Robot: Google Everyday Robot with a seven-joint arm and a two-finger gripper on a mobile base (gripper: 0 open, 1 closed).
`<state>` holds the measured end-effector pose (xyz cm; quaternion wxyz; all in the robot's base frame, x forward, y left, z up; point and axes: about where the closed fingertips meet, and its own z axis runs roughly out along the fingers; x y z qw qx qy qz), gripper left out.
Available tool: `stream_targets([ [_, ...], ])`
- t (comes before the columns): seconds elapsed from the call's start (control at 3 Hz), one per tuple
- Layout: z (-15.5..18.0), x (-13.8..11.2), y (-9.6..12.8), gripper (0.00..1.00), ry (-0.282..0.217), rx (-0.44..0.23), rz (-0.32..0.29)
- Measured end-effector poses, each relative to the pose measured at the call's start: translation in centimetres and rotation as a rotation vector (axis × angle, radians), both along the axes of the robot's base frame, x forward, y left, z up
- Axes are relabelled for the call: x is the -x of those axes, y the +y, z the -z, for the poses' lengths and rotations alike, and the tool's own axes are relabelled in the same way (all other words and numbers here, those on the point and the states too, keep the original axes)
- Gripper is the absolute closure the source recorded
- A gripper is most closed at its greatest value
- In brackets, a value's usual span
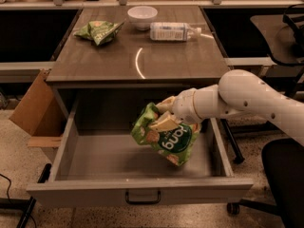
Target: Pick green rice chip bag from top drawer and place on counter
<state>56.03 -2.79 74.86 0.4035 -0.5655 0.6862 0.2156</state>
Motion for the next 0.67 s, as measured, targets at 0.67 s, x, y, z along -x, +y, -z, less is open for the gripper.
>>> stream_targets([
  [0.67,-3.6,-0.2,-0.8,1.00,-0.107,0.036,0.027],
])
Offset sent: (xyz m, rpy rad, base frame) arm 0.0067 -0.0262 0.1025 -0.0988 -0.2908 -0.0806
